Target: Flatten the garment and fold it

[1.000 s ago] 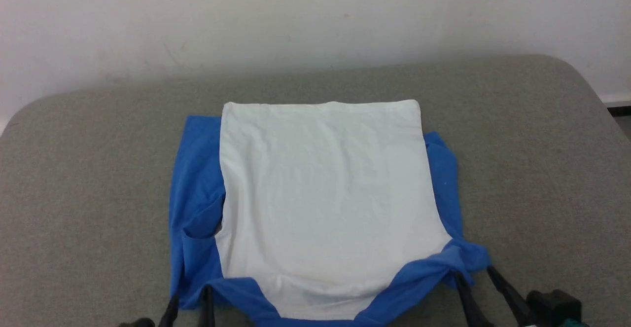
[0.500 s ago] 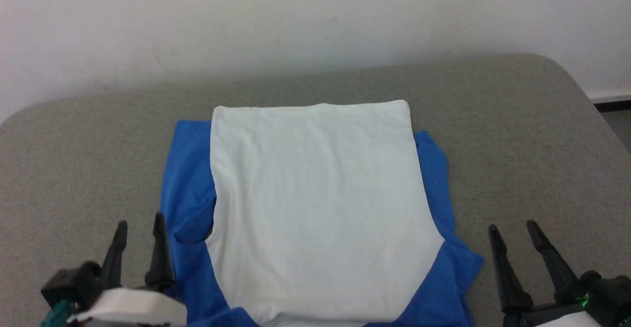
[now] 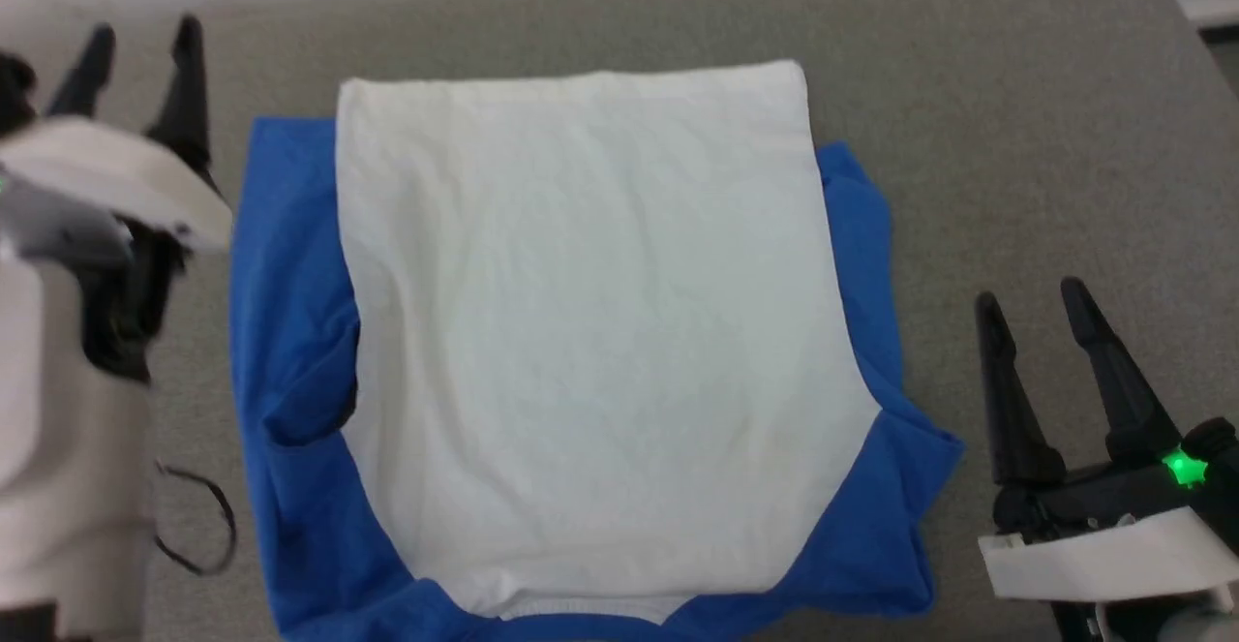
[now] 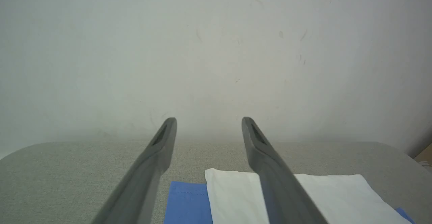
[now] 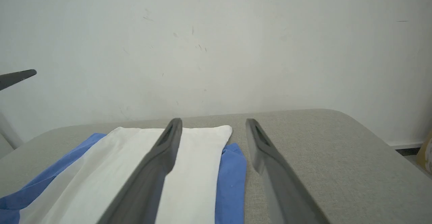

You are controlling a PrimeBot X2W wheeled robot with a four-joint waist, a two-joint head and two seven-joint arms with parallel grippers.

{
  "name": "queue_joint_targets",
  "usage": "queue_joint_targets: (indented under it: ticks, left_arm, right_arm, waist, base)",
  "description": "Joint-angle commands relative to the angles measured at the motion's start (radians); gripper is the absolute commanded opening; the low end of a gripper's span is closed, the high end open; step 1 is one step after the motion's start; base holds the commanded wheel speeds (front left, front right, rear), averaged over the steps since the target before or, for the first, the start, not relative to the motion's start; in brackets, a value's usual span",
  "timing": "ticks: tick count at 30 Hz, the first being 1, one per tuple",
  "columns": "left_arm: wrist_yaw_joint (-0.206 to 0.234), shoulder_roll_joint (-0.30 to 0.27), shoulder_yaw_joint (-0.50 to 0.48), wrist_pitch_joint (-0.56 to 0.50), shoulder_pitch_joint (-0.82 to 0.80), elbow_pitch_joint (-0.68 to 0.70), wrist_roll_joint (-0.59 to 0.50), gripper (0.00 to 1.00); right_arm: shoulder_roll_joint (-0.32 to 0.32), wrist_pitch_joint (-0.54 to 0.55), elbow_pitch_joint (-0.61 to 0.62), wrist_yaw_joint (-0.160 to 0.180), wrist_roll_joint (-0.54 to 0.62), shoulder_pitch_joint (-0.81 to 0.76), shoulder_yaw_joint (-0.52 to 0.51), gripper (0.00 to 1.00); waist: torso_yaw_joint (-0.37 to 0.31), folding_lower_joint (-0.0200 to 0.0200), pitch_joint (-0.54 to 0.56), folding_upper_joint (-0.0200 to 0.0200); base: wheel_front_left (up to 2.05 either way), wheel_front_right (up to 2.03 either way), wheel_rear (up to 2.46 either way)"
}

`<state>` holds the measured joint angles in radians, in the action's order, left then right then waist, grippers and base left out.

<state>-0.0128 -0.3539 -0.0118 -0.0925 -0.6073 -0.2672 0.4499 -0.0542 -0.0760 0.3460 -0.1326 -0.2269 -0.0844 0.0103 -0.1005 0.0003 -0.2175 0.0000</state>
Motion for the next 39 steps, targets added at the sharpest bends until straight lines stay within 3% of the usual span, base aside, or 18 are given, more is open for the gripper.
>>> queue_joint_targets:
  ticks: [1, 10, 15, 20, 23, 24, 25, 26, 29, 32, 39]
  left_arm:
    - [-0.015, -0.022, 0.008, -0.036, -0.061, -0.042, 0.009, 1.0]
    - [-0.07, -0.152, 0.071, -0.367, -0.323, -0.296, 0.019, 1.0]
    - [-0.081, -0.21, 0.095, -0.523, -0.362, -0.37, 0.025, 1.0]
    - [-0.064, -0.268, 0.103, -0.62, -0.354, -0.417, 0.013, 1.0]
    - [-0.064, -0.272, 0.123, -0.707, -0.33, -0.438, 0.016, 1.0]
    - [-0.065, -0.268, 0.128, -0.739, -0.322, -0.443, 0.023, 0.5]
    - [-0.066, -0.262, 0.131, -0.779, -0.312, -0.451, 0.035, 0.15]
    - [-0.066, -0.256, 0.134, -0.813, -0.303, -0.451, 0.044, 0.0]
    - [-0.056, -0.24, 0.136, -0.877, -0.284, -0.436, 0.067, 0.0]
    - [-0.04, -0.233, 0.135, -0.872, -0.269, -0.397, 0.069, 0.0]
    - [0.042, -0.23, 0.124, -0.645, -0.242, -0.327, 0.001, 0.0]
  right_arm:
    - [0.003, -0.011, 0.003, 0.002, 0.0, 0.028, 0.01, 1.0]
    - [-0.001, -0.048, -0.003, 0.002, -0.011, 0.116, 0.064, 1.0]
    - [-0.001, -0.063, -0.014, 0.002, -0.02, 0.139, 0.083, 1.0]
    - [-0.003, -0.081, -0.029, 0.002, -0.03, 0.158, 0.098, 1.0]
    - [-0.005, -0.087, -0.042, 0.002, -0.03, 0.161, 0.098, 1.0]
    - [-0.006, -0.089, -0.046, 0.002, -0.03, 0.162, 0.098, 1.0]
    - [-0.006, -0.09, -0.049, 0.002, -0.03, 0.163, 0.097, 1.0]
    - [-0.006, -0.091, -0.052, 0.002, -0.03, 0.164, 0.096, 1.0]
    - [-0.006, -0.089, -0.057, 0.002, -0.028, 0.169, 0.092, 1.0]
    - [-0.007, -0.086, -0.062, 0.002, -0.025, 0.173, 0.091, 1.0]
    - [-0.005, -0.076, -0.089, 0.002, -0.02, 0.154, 0.07, 1.0]
  waist:
    - [-0.057, -0.0003, -0.144, 0.0]
    - [-0.129, -0.0003, -0.276, 0.0]
    - [-0.161, -0.0003, -0.337, 0.0]
    - [-0.188, -0.0003, -0.376, 0.0]
    - [-0.193, -0.0003, -0.382, 0.0]
    - [-0.194, -0.0003, -0.383, 0.0]
    - [-0.193, -0.0003, -0.383, 0.0]
    - [-0.192, -0.0003, -0.382, 0.0]
    - [-0.188, -0.0003, -0.376, 0.0]
    - [-0.184, -0.0003, -0.365, 0.0]
    - [-0.147, -0.0003, -0.269, 0.0]
  base:
    - [0.0, 0.0, 0.0]
    - [0.0, 0.0, 0.0]
    - [0.0, 0.0, 0.0]
    - [0.0, 0.0, 0.0]
    - [0.0, 0.0, 0.0]
    - [0.0, 0.0, 0.0]
    - [0.0, 0.0, 0.0]
    - [0.0, 0.0, 0.0]
    - [0.0, 0.0, 0.0]
    - [0.0, 0.0, 0.0]
    - [0.0, 0.0, 0.0]
